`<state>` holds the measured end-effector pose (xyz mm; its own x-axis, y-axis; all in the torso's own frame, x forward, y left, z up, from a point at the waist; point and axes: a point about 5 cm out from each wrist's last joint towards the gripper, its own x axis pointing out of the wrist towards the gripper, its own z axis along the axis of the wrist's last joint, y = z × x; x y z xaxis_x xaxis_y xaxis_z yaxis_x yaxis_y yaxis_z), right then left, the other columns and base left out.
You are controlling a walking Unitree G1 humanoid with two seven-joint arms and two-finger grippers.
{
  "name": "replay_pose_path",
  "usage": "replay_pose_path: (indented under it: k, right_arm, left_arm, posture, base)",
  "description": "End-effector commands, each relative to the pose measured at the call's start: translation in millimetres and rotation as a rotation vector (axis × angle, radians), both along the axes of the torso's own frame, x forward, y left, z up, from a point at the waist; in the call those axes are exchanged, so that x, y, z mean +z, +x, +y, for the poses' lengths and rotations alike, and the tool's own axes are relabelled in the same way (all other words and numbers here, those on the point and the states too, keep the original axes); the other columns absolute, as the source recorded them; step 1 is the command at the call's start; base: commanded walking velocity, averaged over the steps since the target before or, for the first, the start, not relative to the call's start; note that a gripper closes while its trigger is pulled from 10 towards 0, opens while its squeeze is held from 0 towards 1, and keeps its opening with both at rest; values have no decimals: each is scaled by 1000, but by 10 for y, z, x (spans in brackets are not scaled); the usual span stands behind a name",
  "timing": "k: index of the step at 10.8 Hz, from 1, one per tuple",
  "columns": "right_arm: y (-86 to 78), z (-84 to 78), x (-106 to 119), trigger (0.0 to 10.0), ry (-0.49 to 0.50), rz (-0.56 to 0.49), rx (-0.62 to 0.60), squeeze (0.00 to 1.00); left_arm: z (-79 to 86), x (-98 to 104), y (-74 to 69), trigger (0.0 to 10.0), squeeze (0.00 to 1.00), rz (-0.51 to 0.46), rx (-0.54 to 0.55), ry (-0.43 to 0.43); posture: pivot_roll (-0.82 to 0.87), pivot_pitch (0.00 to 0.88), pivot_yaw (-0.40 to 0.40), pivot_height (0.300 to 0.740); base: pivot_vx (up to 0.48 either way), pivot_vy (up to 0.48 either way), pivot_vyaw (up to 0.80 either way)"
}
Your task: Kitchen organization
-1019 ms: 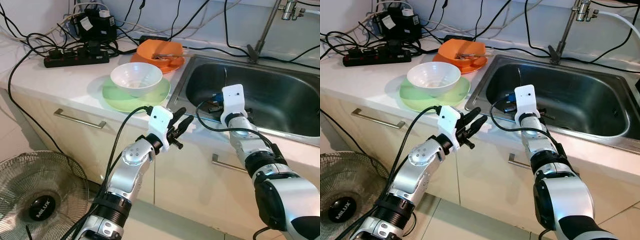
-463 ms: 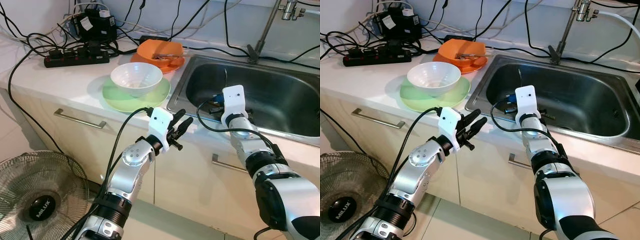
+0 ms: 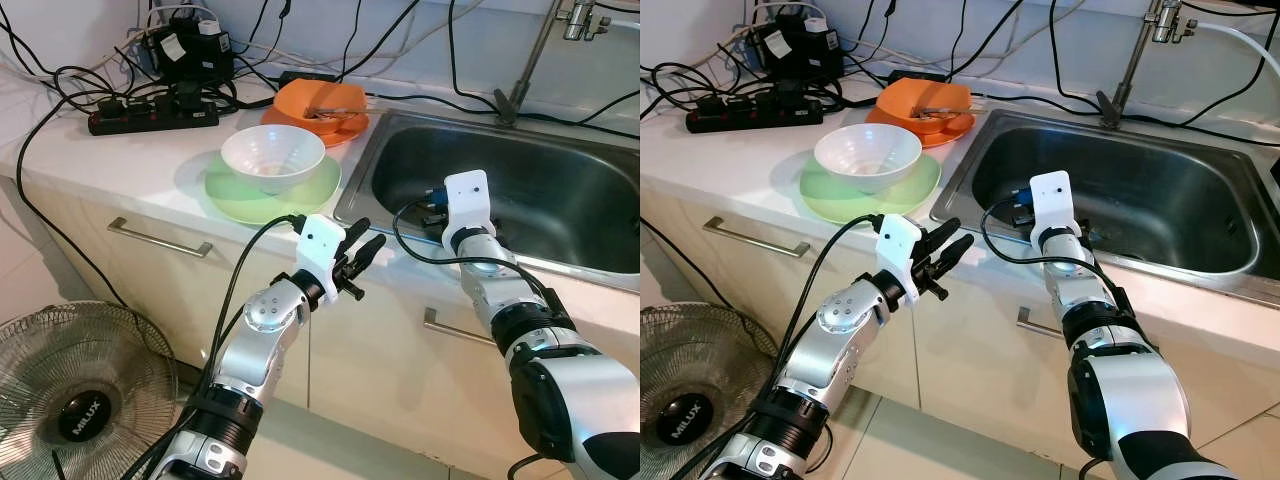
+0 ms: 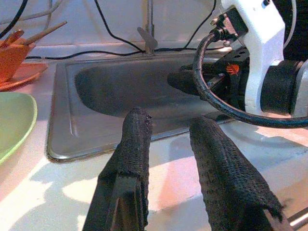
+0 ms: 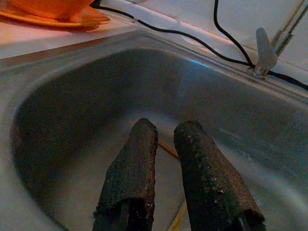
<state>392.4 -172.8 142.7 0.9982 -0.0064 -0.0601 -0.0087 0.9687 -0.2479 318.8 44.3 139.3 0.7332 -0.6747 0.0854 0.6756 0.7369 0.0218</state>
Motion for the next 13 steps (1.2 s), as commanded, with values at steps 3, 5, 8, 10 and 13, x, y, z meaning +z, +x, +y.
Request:
replay_pose_path:
  k: [3,5,8,10,13]
  right_arm:
    - [24,3,62,10000,1,-21,-4,0]
    - [51,73,169,10000,-11,-80,26,0]
    - [95,93,412,10000,24,-193,46,0]
    - [94,39,570,10000,43,-278,47,0]
    - [-50,4,505,10000,99,-352,82,0]
  left_arm:
    - [25,-21,1,10000,0,5,14,8]
    - [41,5,16,10000,0,-15,39,-6]
    - [143,89,102,10000,0,-65,141,-21]
    - [239,154,151,10000,0,-124,238,-32]
    - [381,266,163,10000,0,-184,329,-86]
  posture:
    - [202,6,-22,740]
    - [192,8,-18,740]
    - [187,12,-24,740]
    - [174,21,-29,740]
    - [169,41,-30,740]
  base:
    - [0,0,0]
    - [0,0,0]
    - [0,0,0]
    - [0,0,0]
    - [0,0,0]
